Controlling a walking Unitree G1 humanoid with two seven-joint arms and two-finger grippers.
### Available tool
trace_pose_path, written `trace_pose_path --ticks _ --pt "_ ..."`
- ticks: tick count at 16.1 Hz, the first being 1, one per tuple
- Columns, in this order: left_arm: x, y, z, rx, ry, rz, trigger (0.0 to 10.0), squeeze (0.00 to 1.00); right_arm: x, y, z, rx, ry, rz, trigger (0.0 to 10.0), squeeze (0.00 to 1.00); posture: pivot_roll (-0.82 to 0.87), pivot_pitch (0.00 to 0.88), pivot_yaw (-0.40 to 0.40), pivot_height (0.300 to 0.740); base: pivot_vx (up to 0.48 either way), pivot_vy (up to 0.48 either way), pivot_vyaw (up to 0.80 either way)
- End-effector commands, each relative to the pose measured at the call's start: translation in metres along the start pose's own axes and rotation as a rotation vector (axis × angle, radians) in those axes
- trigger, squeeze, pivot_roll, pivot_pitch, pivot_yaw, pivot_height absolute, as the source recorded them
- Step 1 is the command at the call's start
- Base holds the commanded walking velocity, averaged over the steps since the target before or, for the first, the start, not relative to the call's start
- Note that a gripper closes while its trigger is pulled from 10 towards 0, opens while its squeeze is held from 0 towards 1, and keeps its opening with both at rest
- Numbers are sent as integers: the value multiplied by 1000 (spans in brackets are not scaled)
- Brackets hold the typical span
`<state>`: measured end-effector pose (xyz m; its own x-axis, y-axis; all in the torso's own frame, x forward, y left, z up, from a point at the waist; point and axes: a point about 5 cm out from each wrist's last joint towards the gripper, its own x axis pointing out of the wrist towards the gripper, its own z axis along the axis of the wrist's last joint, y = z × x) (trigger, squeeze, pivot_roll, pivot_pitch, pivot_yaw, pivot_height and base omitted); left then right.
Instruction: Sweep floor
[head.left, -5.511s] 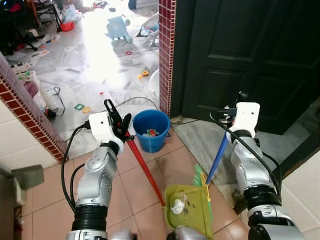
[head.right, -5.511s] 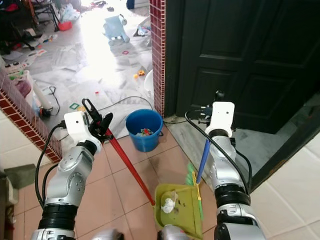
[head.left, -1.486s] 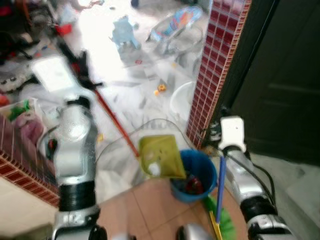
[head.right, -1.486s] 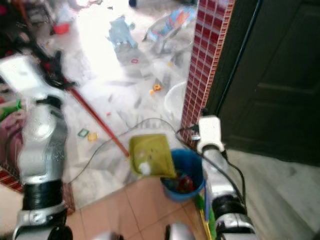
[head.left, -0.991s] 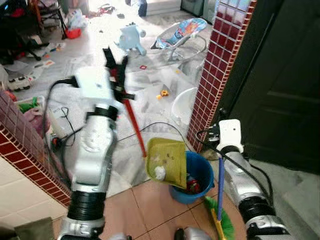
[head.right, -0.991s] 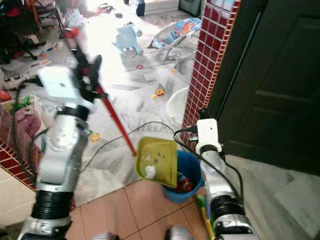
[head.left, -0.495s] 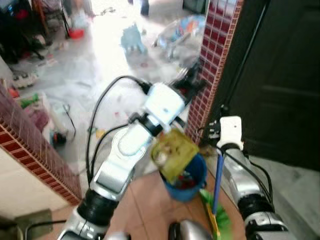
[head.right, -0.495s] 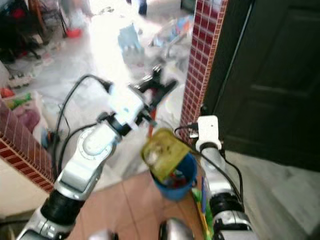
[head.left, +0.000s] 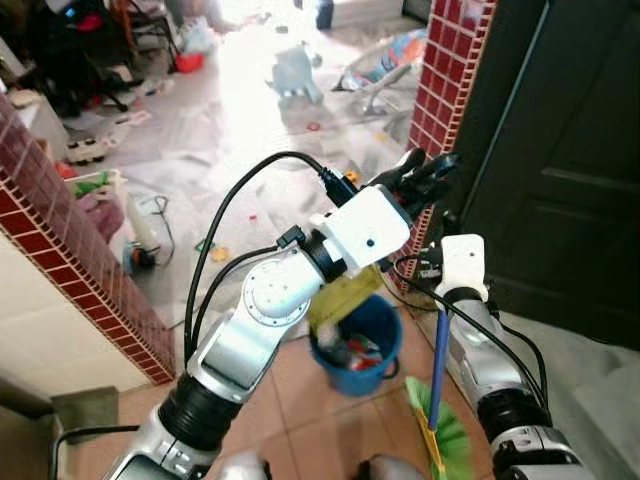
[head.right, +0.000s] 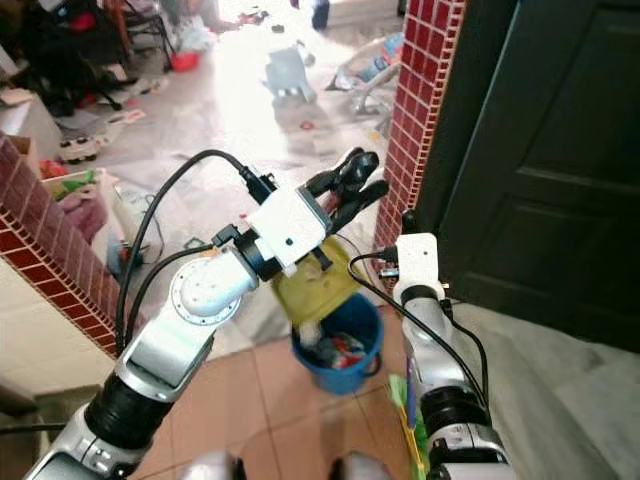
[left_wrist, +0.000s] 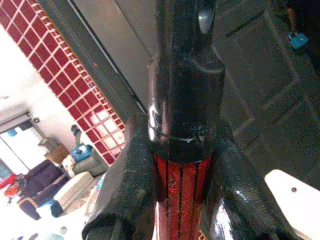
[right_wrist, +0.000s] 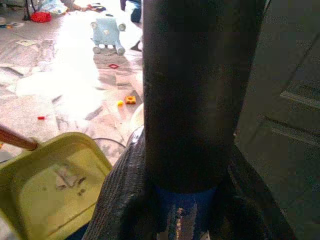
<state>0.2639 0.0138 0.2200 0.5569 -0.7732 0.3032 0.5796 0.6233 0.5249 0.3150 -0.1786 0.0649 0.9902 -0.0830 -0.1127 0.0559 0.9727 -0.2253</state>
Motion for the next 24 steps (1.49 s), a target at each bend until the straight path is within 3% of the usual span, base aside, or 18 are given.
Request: trace_pose_path --ticks 1,4,6,8,9,11,13,14,15,18,19,20,24 --pt "1 15 10 56 -31 48 10000 0 2 2 2 -1 -4 1 10000 0 -65 0 20 740 0 0 0" --pt "1 18 11 40 -35 66 10000 0 3 3 2 -3 -3 5 10000 0 -65 0 19 740 0 0 0" --pt "0 27 13 -12 -47 148 10000 0 2 2 1 -4 -3 6 10000 0 -68 0 21 740 0 0 0" --pt "-1 29 14 3 -54 152 10000 0 2 2 1 -6 -4 6 10000 0 -69 0 20 740 0 0 0" --pt "0 35 12 -181 -40 234 10000 0 3 2 1 -6 -4 6 10000 0 -68 0 21 740 0 0 0" --pt "-1 37 9 -215 -26 256 10000 0 3 2 2 -6 -7 7 10000 0 -68 0 20 740 0 0 0" --pt "-1 33 11 -22 -34 160 10000 0 2 2 2 -6 -8 8 10000 0 -68 0 19 740 0 0 0" --pt "-1 34 13 -45 -48 176 10000 0 2 2 1 -6 -7 8 10000 0 -68 0 19 740 0 0 0" --pt "-2 36 16 14 -61 198 10000 0 2 3 1 -6 -6 9 10000 0 -68 0 20 740 0 0 0" --pt "-1 37 14 -130 -47 215 10000 0 2 3 1 -4 -6 7 10000 0 -66 0 21 740 0 0 0" --pt "-1 40 14 -154 -50 239 10000 0 2 3 1 -4 -7 7 10000 0 -67 0 23 740 0 0 0" --pt "-2 44 17 -89 -62 243 10000 0 2 3 1 -3 -7 6 10000 0 -67 0 23 740 0 0 0" --pt "-4 57 15 -232 -67 345 10000 0 2 4 0 0 -4 5 10000 0 -65 0 28 740 0 0 0"
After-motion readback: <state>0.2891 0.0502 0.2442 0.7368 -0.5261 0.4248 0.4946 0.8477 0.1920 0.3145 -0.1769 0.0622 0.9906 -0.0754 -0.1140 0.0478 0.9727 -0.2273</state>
